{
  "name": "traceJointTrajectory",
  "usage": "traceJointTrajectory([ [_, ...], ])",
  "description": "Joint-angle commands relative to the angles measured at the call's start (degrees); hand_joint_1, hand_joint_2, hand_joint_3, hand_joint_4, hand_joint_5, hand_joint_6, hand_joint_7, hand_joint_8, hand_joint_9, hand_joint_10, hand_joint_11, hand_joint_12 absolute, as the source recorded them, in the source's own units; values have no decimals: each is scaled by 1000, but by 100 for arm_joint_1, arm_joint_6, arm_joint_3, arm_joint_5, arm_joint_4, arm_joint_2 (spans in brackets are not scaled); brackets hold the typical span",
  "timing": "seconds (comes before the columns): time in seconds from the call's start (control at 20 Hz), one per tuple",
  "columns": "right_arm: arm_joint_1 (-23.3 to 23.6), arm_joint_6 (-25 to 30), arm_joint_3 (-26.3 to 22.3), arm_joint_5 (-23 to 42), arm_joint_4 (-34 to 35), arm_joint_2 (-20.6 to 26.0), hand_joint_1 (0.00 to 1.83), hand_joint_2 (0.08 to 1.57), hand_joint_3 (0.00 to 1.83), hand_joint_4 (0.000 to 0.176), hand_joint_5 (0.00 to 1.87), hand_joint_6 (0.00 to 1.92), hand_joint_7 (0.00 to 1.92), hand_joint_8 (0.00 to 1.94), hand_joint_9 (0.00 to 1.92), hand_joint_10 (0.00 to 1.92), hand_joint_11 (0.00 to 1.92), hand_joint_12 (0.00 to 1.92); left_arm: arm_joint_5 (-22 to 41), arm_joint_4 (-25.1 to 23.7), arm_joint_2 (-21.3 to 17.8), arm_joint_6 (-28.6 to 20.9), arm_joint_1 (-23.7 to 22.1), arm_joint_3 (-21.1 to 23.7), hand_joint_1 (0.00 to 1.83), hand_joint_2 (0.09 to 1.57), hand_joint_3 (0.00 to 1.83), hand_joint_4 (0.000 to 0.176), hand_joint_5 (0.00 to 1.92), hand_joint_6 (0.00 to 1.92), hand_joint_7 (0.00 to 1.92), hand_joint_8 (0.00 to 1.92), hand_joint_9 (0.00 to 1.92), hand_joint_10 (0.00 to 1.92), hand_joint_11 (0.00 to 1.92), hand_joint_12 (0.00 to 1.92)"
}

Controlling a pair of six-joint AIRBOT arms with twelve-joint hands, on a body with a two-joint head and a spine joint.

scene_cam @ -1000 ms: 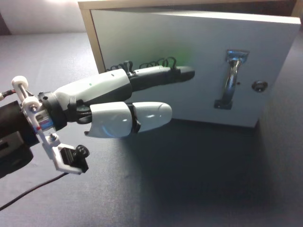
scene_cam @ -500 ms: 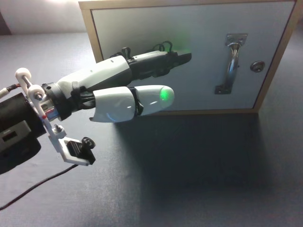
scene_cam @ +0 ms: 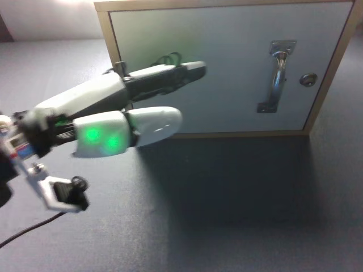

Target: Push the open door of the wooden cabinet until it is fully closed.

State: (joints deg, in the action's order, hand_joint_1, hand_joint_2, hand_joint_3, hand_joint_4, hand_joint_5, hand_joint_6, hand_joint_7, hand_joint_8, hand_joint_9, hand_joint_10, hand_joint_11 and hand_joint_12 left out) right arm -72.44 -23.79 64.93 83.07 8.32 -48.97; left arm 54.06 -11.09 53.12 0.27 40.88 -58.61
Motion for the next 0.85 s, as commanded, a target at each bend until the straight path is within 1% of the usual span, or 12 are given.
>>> traceJointTrajectory([
  [0.0,52,59,20,708,192,2,462,1373,0,0,352,0,338,0,261,0,89,278,863,164,-100,-27,35,43,249,1460,0,0,202,9,188,9,186,9,187,55],
  [0.1,52,59,27,730,193,2,450,1369,0,0,349,0,343,1,257,0,77,271,1198,444,-395,-27,377,201,277,1446,0,0,186,1,163,1,156,1,160,48],
  [0.25,57,59,33,746,200,2,488,1372,0,0,360,5,359,7,279,8,96,271,1632,897,-779,-27,864,389,81,1434,0,0,181,3,207,7,212,7,219,92],
  [0.35,57,59,37,757,238,3,490,1371,0,0,359,4,358,5,274,5,90,267,1932,1265,-1015,-27,1124,543,142,1410,0,0,197,2,208,5,215,4,215,115],
  [0.4,56,59,37,776,264,3,531,1367,0,0,366,5,375,8,282,6,83,267,2047,1407,-1068,-27,1208,579,251,1413,0,0,170,2,186,3,180,4,171,108],
  [0.45,56,59,37,822,309,3,531,1367,0,0,366,5,375,8,282,6,83,267,2274,1672,-1107,-27,1330,602,251,1413,0,0,170,2,186,3,180,4,171,108],
  [0.5,56,59,37,861,345,3,517,1372,0,0,360,1,361,2,264,2,58,264,2411,1820,-1112,-27,1405,605,374,1414,9,0,176,1,198,2,188,2,109,239],
  [0.55,56,59,41,922,394,4,539,1391,4,0,338,0,334,0,241,0,30,261,2591,2009,-1113,-27,1504,610,281,1419,0,0,190,4,195,4,155,0,8,294],
  [0.6,56,59,48,997,439,4,562,1393,0,0,345,0,336,0,249,0,7,340,2746,2149,-1113,-27,1571,624,233,1418,0,0,188,2,189,1,139,2,1,225],
  [0.7,69,59,51,1144,509,4,629,1395,1,0,358,0,345,0,271,1,1,428,2996,2349,-1124,-27,1690,661,259,1439,5,0,184,0,186,0,157,7,53,237],
  [0.75,81,57,54,1235,550,2,639,1393,0,0,379,6,357,3,306,12,55,476,3174,2505,-1133,-27,1787,696,354,1455,2,0,191,2,196,3,178,6,96,235],
  [0.8,89,56,55,1269,573,1,641,1407,6,0,363,1,335,0,290,4,48,476,3289,2600,-1140,-27,1865,719,292,1461,5,0,187,0,201,3,177,3,82,220],
])
